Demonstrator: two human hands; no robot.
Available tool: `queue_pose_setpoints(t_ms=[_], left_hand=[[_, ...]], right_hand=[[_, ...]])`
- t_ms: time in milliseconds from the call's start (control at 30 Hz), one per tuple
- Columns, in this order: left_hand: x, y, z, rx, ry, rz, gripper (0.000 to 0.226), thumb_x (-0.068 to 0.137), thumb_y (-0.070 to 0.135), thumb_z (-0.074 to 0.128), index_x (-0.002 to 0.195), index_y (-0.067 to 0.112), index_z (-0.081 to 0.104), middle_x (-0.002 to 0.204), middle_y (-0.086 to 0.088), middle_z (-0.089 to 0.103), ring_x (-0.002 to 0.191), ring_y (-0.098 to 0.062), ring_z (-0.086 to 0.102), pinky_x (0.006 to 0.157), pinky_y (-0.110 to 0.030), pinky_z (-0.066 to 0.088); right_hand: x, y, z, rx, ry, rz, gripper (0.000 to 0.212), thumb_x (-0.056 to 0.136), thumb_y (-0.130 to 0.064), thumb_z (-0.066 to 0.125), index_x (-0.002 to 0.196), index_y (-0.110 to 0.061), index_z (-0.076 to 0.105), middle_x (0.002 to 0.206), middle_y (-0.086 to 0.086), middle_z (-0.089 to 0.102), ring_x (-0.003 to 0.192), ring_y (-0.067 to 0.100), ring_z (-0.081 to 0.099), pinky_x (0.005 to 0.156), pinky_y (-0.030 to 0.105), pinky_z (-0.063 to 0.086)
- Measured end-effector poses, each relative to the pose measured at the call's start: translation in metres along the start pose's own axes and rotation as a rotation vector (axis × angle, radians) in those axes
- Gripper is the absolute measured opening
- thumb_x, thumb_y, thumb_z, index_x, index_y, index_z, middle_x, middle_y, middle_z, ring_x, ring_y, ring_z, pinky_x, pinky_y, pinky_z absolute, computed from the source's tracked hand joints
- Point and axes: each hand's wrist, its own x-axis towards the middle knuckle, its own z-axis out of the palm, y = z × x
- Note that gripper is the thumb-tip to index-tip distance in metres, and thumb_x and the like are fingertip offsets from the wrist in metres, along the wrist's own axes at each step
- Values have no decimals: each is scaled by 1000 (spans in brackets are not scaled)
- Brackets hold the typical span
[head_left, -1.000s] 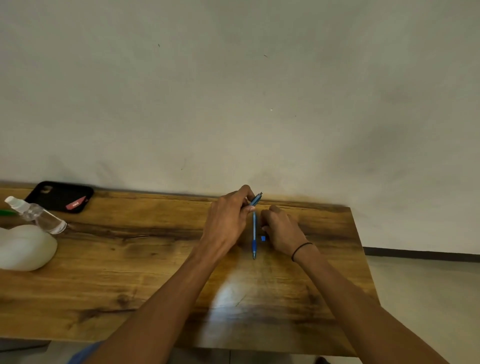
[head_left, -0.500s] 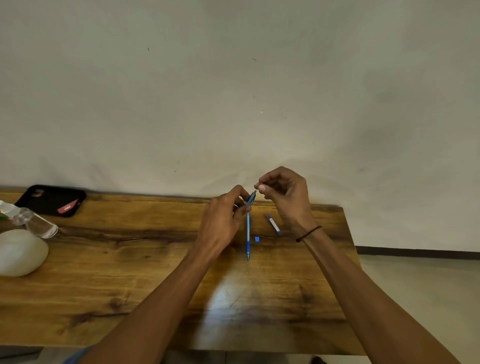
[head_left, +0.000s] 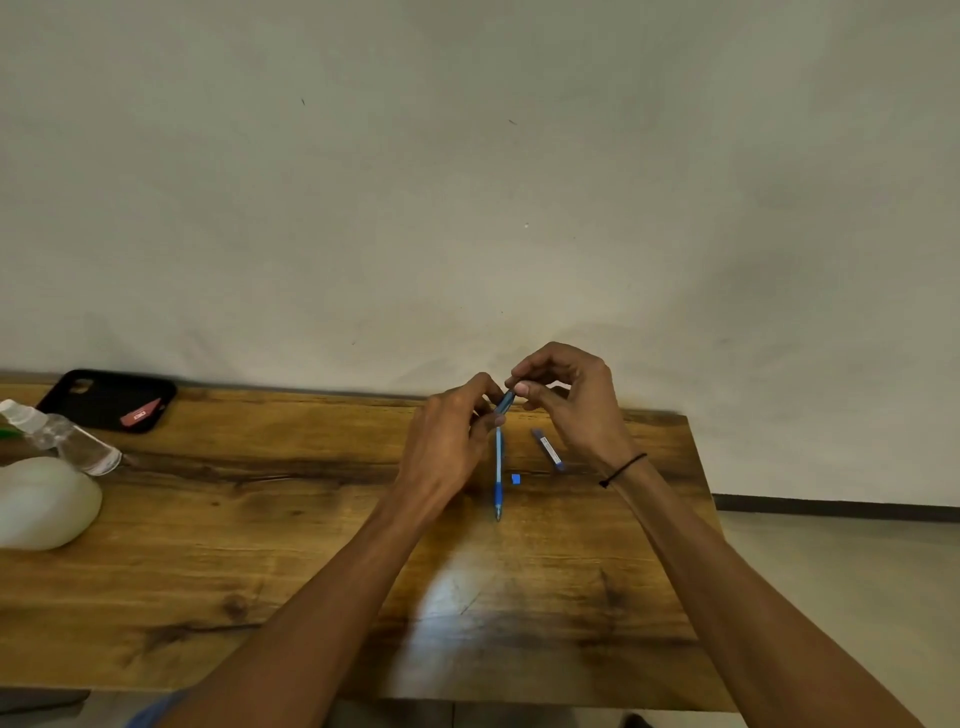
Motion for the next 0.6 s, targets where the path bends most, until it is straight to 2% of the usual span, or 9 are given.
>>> queue_pose_setpoints(t_ms=[200,400,500,600], left_hand=[[2,2,1,15,17,20,19,97,25,74,113,24,64,105,0,80,90,-16,76,79,-34,63],[3,6,-2,17,44,28,15,99,26,72,112,27,65,101,4,80,89,-15,76,76,-34,62],[2,10,-5,-102,66,9,16,97,24,74,111,26,69,98,4,80,90,-15,76,77,-36,63],[3,13,-7,-239,87,-11,17,95,20,76,110,24,71,96,8,79,90,-5,73,76,-33,63]], right_hand=[[1,4,1,-36,39,20,12,89,-2,77,95,-11,75,89,-2,77,87,12,74,68,26,62],[4,2,-4,-7,41,47,10,87,-3,79,94,-10,76,88,0,77,87,17,74,71,33,65],[4,-4,-6,81,27,51,7,89,-1,77,95,-5,76,88,3,77,86,18,74,67,29,63],[4,-12,-10,149,-10,19,7,90,-1,76,96,2,75,90,9,77,85,20,75,67,30,63]])
